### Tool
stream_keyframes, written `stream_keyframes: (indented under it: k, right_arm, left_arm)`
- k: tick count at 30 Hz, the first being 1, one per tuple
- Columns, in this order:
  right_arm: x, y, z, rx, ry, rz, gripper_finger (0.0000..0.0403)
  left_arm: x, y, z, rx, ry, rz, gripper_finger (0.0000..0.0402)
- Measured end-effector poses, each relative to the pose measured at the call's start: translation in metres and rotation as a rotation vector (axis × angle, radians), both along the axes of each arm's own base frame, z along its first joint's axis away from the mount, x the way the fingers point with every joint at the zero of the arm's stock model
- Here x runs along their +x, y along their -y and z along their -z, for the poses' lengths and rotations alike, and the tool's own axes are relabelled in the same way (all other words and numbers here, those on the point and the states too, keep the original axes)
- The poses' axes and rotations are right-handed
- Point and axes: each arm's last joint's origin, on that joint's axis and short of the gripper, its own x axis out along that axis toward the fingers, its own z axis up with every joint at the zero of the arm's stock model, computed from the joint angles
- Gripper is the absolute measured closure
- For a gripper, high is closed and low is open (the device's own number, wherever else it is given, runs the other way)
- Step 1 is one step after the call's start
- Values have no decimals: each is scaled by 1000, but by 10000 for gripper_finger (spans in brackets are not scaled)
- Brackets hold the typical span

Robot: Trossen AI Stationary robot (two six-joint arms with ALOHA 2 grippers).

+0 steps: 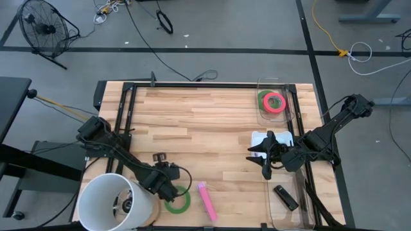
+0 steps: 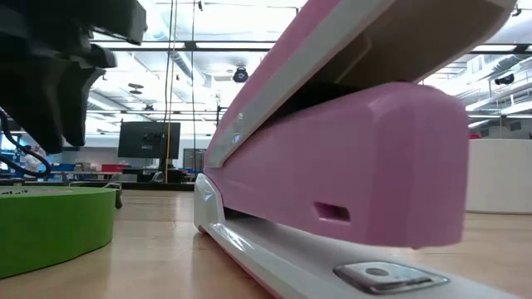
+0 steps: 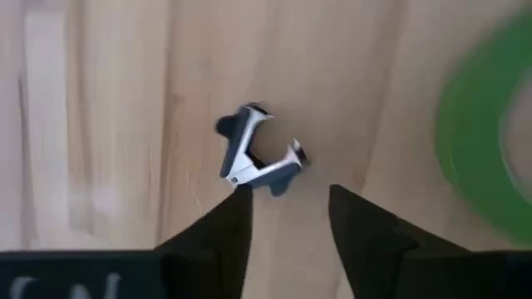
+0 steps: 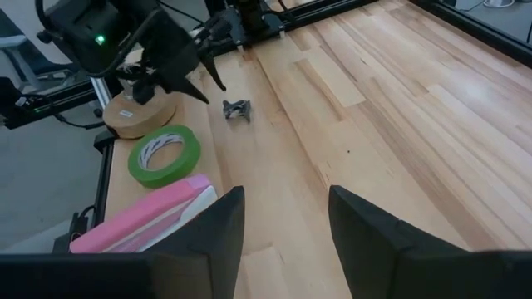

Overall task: Pick and place Stapler, Stapler remover, tape
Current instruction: Put the black staple remover into the white bin

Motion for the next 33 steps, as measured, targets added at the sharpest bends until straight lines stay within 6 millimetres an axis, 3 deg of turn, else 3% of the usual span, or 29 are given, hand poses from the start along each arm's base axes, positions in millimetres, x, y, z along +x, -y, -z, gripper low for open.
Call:
stream_keyframes:
  k: [4, 9, 17, 33]
  right_arm:
    - [0, 0, 0, 0, 0, 0, 229]
    - [1, 0, 1, -2, -4, 0, 229]
    - [7, -5, 8, -25, -31, -1, 229]
    - [14, -10, 7, -59, 1, -45, 229]
  left_arm:
    - [-4, 3, 4, 38, -75, 222, 208]
    - [-2, 3, 3, 81, -84, 356, 198]
    - [6, -6, 6, 77, -63, 322, 208]
    - [-2, -26, 51, -13, -45, 313, 217]
